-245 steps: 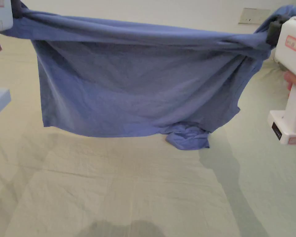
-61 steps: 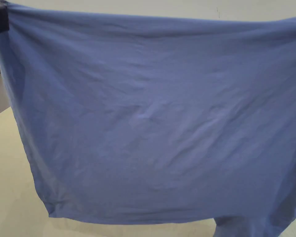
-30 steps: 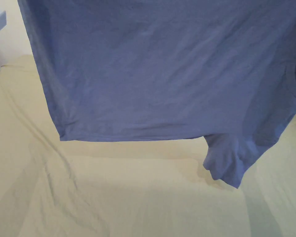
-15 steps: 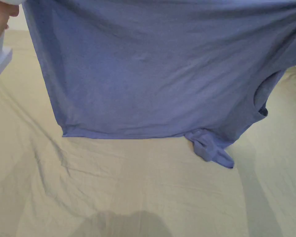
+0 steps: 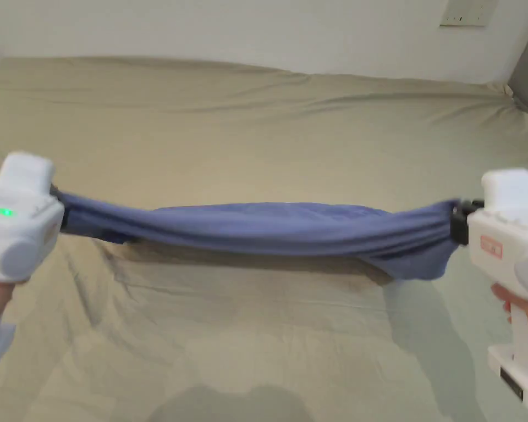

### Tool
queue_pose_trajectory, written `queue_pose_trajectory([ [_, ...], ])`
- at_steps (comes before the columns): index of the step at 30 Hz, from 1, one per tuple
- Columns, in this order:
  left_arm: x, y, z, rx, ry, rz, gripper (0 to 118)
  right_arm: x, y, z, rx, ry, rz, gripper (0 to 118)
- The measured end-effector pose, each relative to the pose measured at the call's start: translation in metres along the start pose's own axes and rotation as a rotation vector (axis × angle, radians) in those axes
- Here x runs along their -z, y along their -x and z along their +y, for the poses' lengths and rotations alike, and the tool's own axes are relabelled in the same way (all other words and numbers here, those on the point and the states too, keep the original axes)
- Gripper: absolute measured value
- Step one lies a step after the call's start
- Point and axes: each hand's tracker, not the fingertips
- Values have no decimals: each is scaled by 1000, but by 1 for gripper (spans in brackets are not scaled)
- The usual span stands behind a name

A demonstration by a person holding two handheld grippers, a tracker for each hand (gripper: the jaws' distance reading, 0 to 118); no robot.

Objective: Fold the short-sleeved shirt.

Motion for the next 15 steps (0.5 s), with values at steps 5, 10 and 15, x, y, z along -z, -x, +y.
queue_pose_trajectory([
  [5,-51,-9,-99,103,158,-78,1,-39,18,-91,-54,182,31,0],
  [10,-87,-19,-177,218,323,-166,1,-78,24,-164,-40,357,54,0],
  [15,-117,-22,-215,240,378,-192,1,-122,21,-210,12,472,81,0],
])
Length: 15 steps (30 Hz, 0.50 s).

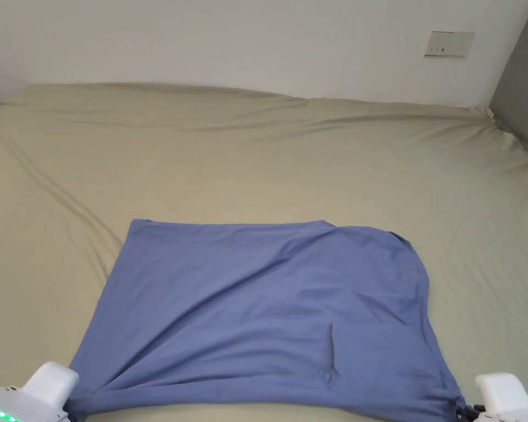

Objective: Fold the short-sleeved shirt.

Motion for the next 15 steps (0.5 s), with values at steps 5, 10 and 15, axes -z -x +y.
queue_pose_trajectory([
  [5,-8,1,-26,46,68,-47,1,-13,-10,-23,51,98,39,0],
  [10,-12,-7,-36,60,122,-92,1,-7,-13,-23,-22,155,1,0],
  [15,-13,-14,-38,105,153,-103,1,11,-11,-23,-49,228,-27,0],
])
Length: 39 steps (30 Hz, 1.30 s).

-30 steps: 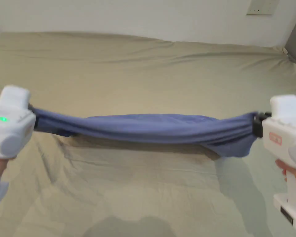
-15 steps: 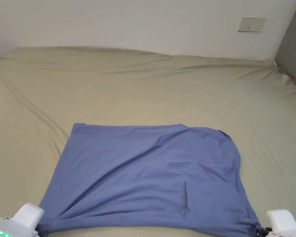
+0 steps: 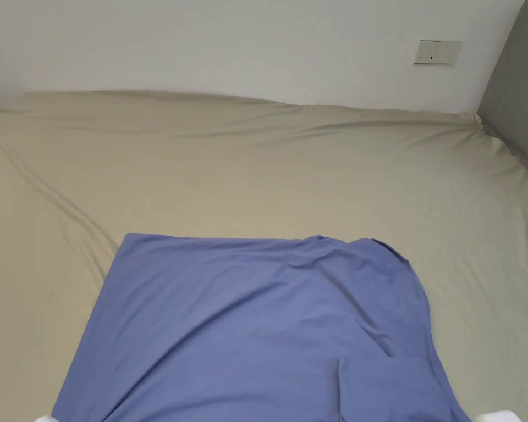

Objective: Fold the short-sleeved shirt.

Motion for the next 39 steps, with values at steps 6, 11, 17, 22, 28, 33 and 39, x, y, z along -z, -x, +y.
queue_pose_trajectory([
  [6,1,4,2,-20,28,-33,1,10,-2,-3,8,21,17,0],
  [11,-18,2,22,-64,-37,-14,78,-17,4,10,73,-63,-41,99],
  [17,-111,23,80,-417,-552,-86,110,-122,12,62,137,-532,-57,113],
  [22,-197,11,115,-527,-972,61,109,-221,62,85,89,-931,-63,115],
  [28,-244,-19,133,-498,-1069,199,85,-266,120,84,-19,-1123,-137,95],
  [33,-253,-40,133,-427,-1088,281,14,-263,143,81,-47,-1142,-109,4],
  [39,-260,-41,133,-377,-1086,298,0,-258,153,81,-80,-1111,-113,0],
])
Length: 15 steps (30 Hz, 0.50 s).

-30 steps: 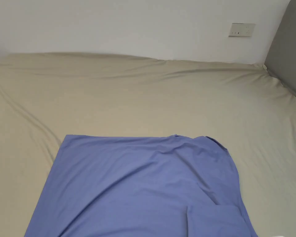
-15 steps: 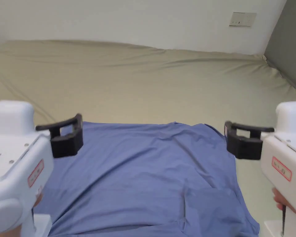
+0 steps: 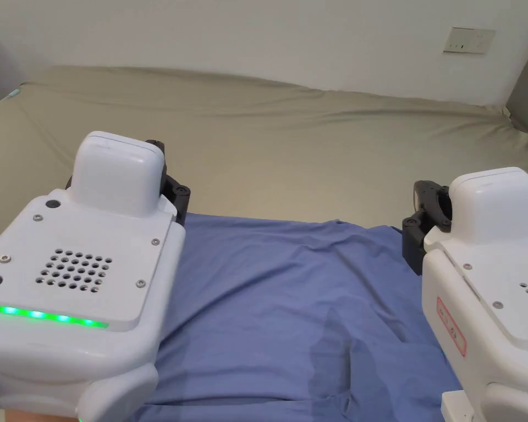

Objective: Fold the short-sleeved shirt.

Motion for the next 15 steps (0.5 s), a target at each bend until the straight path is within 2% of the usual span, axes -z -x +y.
queue_pose_trajectory([
  [6,5,9,-5,-22,33,-14,0,1,1,-1,1,22,-8,0],
  [8,6,17,-15,-30,79,-70,0,3,2,-4,-3,33,-6,0],
  [10,9,29,-37,-37,156,-109,0,4,1,-8,-12,48,1,0],
  [12,13,44,-73,-11,257,-61,1,6,0,-15,-29,72,5,0],
  [15,18,65,-126,-36,450,-49,12,10,-3,-26,-32,120,10,0],
])
